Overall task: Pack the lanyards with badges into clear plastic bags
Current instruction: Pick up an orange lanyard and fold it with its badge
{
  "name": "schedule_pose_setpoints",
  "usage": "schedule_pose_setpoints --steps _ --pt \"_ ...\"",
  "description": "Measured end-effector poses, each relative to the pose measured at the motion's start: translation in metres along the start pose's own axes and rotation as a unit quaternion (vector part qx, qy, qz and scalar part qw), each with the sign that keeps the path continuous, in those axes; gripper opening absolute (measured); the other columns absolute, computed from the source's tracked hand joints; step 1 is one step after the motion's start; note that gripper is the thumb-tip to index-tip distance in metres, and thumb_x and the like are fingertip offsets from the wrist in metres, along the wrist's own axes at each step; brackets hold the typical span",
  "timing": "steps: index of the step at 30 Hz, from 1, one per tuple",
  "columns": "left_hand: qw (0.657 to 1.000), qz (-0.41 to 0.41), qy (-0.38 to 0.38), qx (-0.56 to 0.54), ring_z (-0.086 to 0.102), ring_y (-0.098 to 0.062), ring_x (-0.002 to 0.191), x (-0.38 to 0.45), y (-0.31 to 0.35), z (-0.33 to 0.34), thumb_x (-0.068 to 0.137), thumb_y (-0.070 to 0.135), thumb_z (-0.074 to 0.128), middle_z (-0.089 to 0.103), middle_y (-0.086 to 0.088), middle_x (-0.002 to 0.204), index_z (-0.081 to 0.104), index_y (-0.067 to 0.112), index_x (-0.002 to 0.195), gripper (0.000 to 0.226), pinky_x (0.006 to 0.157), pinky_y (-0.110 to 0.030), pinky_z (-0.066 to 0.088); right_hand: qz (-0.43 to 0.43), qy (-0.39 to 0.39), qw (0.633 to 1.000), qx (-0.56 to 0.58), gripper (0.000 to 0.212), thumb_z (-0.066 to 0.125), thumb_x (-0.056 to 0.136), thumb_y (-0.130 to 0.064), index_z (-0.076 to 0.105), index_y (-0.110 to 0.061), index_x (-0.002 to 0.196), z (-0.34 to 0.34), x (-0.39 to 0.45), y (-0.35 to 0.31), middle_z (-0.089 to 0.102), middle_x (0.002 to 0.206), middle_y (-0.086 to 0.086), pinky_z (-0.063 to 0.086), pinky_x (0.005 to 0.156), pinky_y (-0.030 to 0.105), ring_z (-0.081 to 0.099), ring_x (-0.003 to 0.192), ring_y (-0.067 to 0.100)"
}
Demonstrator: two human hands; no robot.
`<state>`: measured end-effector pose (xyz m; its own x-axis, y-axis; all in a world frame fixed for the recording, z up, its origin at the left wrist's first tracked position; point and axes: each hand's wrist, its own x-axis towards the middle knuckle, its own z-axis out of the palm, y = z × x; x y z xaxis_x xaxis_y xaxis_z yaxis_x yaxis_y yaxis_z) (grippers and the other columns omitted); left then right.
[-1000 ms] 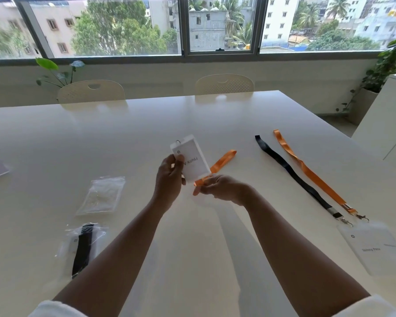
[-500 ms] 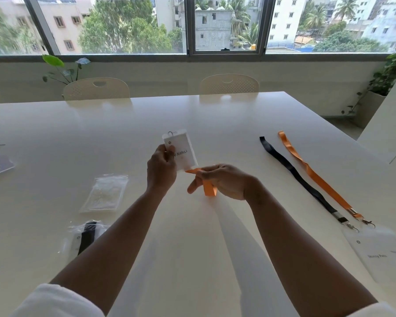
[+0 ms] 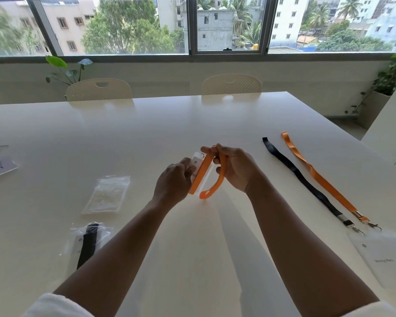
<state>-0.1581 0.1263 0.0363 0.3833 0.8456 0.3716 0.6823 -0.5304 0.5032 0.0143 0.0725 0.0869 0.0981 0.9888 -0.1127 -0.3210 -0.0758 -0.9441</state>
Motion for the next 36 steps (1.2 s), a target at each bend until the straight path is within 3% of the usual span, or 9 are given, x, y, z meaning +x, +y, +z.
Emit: schedule_pose_setpoints --steps 8,14,16,18,21,23,25,29,36 --pt "0.982 -0.038 -0.16 -0.094 0.067 -0.025 0.102 0.0 0.0 -0.007 0.105 0.034 0.041 0.066 -0.003 0.123 0.056 0.023 0.117 0.022 0.087 -0.042 0.057 -0.03 0.071 0.997 0.007 0.026 0.047 0.101 -0.022 0.071 -0.014 0.098 -0.011 0.011 -0.002 0.073 0.112 -0.003 0.035 0.105 0.037 0.056 0.12 0.018" --pt "0.927 -0.058 -0.192 -0.317 0.066 -0.009 0.101 0.0 0.012 -0.019 0.104 0.031 0.041 0.067 0.005 0.113 0.057 0.026 0.119 0.022 0.081 -0.022 0.057 0.014 0.059 0.998 0.013 0.025 0.051 0.098 -0.025 0.073 -0.013 0.097 -0.009 0.011 0.017 0.075 0.101 -0.001 0.051 0.089 0.039 0.067 0.1 0.022" --pt "0.918 -0.059 -0.179 -0.35 0.067 -0.013 0.102 0.001 0.012 -0.018 0.104 0.031 0.042 0.069 0.002 0.114 0.059 0.025 0.119 0.024 0.085 -0.027 0.057 0.034 0.071 0.997 0.027 0.019 0.055 0.095 -0.02 0.071 -0.009 0.095 -0.004 0.011 0.021 0.07 0.089 0.007 0.055 0.08 0.039 0.065 0.085 0.023" --pt "0.901 -0.078 -0.143 -0.401 0.066 -0.018 0.1 0.001 0.013 -0.017 0.104 0.028 0.042 0.069 0.0 0.113 0.061 0.027 0.115 0.021 0.085 -0.03 0.055 0.042 0.075 0.996 0.026 0.017 0.053 0.093 -0.011 0.069 -0.004 0.094 0.002 0.01 0.023 0.068 0.095 0.015 0.055 0.087 0.045 0.066 0.089 0.028" --pt "0.88 -0.111 -0.058 -0.458 0.062 -0.025 0.094 0.005 0.015 -0.017 0.105 0.026 0.042 0.068 -0.002 0.104 0.061 0.028 0.112 0.021 0.082 -0.044 0.05 0.051 0.039 0.998 -0.004 0.017 0.051 0.093 -0.006 0.067 -0.002 0.096 0.009 0.006 0.025 0.07 0.102 0.018 0.056 0.081 0.035 0.069 0.091 0.027" --pt "0.873 -0.134 -0.023 -0.469 0.066 -0.02 0.095 0.009 0.016 -0.019 0.105 0.029 0.04 0.068 0.002 0.106 0.058 0.028 0.118 0.022 0.086 -0.046 0.053 0.057 -0.023 0.998 0.004 0.015 0.054 0.092 -0.002 0.067 -0.002 0.1 0.009 0.004 0.029 0.068 0.111 0.018 0.053 0.09 0.034 0.067 0.101 0.027" --pt "0.872 -0.149 -0.006 -0.466 0.067 -0.016 0.098 0.012 0.015 -0.022 0.105 0.032 0.038 0.068 0.005 0.107 0.055 0.028 0.121 0.024 0.087 -0.042 0.055 0.057 -0.085 0.994 -0.036 0.02 0.066 0.086 -0.003 0.069 -0.008 0.106 0.007 0.004 0.033 0.069 0.116 0.013 0.048 0.102 0.036 0.064 0.113 0.027" --pt "0.864 -0.17 0.038 -0.473 0.065 -0.013 0.095 0.013 0.012 -0.025 0.105 0.034 0.037 0.067 0.006 0.107 0.055 0.026 0.123 0.026 0.07 -0.024 0.057 0.063 -0.12 0.985 -0.105 0.041 0.078 0.076 -0.006 0.069 -0.006 0.116 0.009 0.005 0.035 0.07 0.116 0.008 0.047 0.099 0.03 0.065 0.111 0.021" --pt "0.869 -0.194 0.09 -0.446 0.061 -0.005 0.092 0.011 0.011 -0.025 0.106 0.032 0.038 0.062 0.004 0.114 0.05 0.029 0.123 0.021 0.065 -0.015 0.048 0.045 -0.116 0.978 -0.167 0.028 0.074 0.079 0.002 0.071 -0.002 0.106 0.01 0.004 0.033 0.074 0.103 0.011 0.055 0.086 0.026 0.07 0.097 0.024"
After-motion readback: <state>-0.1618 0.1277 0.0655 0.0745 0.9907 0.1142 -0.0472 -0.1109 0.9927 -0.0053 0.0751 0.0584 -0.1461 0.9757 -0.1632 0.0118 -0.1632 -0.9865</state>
